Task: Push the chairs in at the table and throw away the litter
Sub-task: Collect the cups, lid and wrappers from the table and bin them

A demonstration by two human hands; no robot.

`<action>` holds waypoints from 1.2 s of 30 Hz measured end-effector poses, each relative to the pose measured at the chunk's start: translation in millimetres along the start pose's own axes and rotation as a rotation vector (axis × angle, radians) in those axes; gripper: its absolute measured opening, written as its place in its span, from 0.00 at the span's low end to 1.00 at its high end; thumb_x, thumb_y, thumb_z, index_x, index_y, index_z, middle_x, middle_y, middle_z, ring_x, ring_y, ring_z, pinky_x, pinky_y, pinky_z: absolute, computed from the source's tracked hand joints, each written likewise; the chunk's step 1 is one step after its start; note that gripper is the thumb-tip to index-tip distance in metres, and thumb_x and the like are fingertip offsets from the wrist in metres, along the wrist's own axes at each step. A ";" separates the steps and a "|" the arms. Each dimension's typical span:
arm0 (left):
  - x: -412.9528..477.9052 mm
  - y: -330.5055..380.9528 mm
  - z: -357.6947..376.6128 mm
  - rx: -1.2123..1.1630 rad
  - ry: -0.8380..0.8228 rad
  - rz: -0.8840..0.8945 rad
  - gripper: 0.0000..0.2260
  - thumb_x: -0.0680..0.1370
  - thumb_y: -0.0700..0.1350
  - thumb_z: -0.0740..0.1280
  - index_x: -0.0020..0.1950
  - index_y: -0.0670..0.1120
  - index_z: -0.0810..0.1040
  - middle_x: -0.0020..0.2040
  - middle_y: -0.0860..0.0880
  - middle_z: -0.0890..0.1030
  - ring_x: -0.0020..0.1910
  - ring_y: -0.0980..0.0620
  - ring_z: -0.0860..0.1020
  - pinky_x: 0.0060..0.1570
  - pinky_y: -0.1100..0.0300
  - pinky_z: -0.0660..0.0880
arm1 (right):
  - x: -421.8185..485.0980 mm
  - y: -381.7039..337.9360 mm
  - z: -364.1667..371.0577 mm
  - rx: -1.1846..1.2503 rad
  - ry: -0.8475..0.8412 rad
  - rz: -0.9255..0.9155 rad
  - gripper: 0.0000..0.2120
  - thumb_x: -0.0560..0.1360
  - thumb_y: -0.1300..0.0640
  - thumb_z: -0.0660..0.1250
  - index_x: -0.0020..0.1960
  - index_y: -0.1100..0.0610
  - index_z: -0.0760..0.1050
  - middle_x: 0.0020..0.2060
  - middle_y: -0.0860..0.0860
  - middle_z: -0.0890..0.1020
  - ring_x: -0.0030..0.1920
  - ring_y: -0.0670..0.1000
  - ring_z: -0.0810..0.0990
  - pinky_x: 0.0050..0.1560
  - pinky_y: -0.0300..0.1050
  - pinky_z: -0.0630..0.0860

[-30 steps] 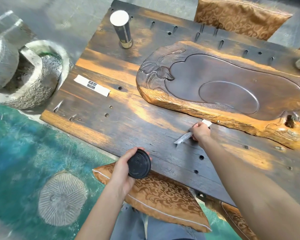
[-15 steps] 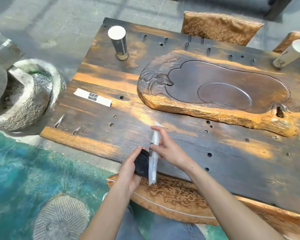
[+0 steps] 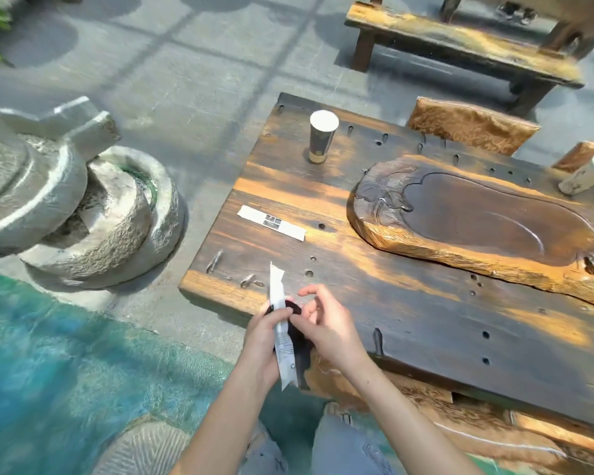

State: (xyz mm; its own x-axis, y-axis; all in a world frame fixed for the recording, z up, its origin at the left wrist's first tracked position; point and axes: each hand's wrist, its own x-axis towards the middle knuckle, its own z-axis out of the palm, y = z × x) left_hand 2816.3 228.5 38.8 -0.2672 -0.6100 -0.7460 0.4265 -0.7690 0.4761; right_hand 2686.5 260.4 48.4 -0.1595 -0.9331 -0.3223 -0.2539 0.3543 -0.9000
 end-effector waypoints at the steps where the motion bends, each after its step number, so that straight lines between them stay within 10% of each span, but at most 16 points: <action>1: -1.9 10.0 -9.6 0.006 0.009 0.009 0.12 0.78 0.32 0.63 0.59 0.38 0.78 0.41 0.35 0.82 0.35 0.41 0.83 0.33 0.51 0.81 | 2.2 -4.8 8.3 -0.006 0.007 -0.005 0.13 0.75 0.58 0.71 0.56 0.46 0.74 0.34 0.47 0.77 0.34 0.45 0.76 0.39 0.46 0.73; 11: 3.3 76.3 -86.6 -0.054 0.153 0.027 0.23 0.67 0.39 0.73 0.62 0.40 0.79 0.50 0.36 0.79 0.51 0.36 0.77 0.56 0.37 0.74 | 67.0 -15.8 47.6 -0.109 0.022 0.203 0.09 0.78 0.65 0.66 0.57 0.56 0.75 0.39 0.52 0.79 0.34 0.44 0.79 0.39 0.41 0.72; 15: 19.3 108.4 -103.3 -0.018 0.170 0.029 0.15 0.75 0.37 0.71 0.61 0.39 0.79 0.47 0.38 0.80 0.47 0.40 0.78 0.47 0.47 0.76 | 128.9 -12.4 57.4 -0.189 0.055 0.230 0.09 0.79 0.64 0.65 0.58 0.58 0.73 0.45 0.53 0.80 0.41 0.48 0.81 0.40 0.42 0.74; 24: 78.5 215.6 -108.6 -0.014 0.076 -0.013 0.15 0.76 0.36 0.67 0.62 0.39 0.76 0.60 0.33 0.81 0.58 0.35 0.81 0.55 0.46 0.79 | 320.0 14.8 73.4 -0.624 0.069 0.294 0.28 0.77 0.60 0.69 0.75 0.57 0.66 0.70 0.59 0.68 0.69 0.61 0.73 0.71 0.57 0.69; 29: 118.0 269.9 -97.3 0.053 -0.009 -0.067 0.10 0.79 0.34 0.62 0.59 0.40 0.78 0.56 0.34 0.80 0.44 0.40 0.84 0.40 0.50 0.82 | 343.1 29.2 93.8 -0.917 0.061 0.368 0.22 0.77 0.61 0.64 0.71 0.58 0.65 0.65 0.59 0.69 0.58 0.64 0.79 0.57 0.59 0.78; 32: 143.7 292.7 -90.1 0.111 -0.017 -0.119 0.09 0.79 0.35 0.64 0.54 0.40 0.82 0.54 0.35 0.82 0.51 0.39 0.82 0.52 0.47 0.78 | 336.9 31.1 105.4 -1.050 0.057 0.380 0.17 0.79 0.64 0.59 0.68 0.57 0.68 0.61 0.60 0.76 0.56 0.62 0.80 0.53 0.56 0.78; 36: 166.0 318.0 -73.5 0.242 -0.070 -0.134 0.08 0.77 0.35 0.66 0.54 0.40 0.82 0.53 0.36 0.83 0.50 0.40 0.82 0.54 0.46 0.77 | 330.5 32.3 113.7 -0.732 0.043 0.528 0.10 0.77 0.54 0.69 0.56 0.55 0.75 0.49 0.57 0.84 0.50 0.59 0.84 0.52 0.53 0.82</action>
State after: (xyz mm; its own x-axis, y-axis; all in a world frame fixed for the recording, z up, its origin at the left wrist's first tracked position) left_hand 2971.1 -103.2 32.2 -0.3695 -0.5053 -0.7798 0.1670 -0.8617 0.4792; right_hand 2734.0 -43.6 -120.5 -0.4595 -0.6400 -0.6158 -0.6785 0.7004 -0.2216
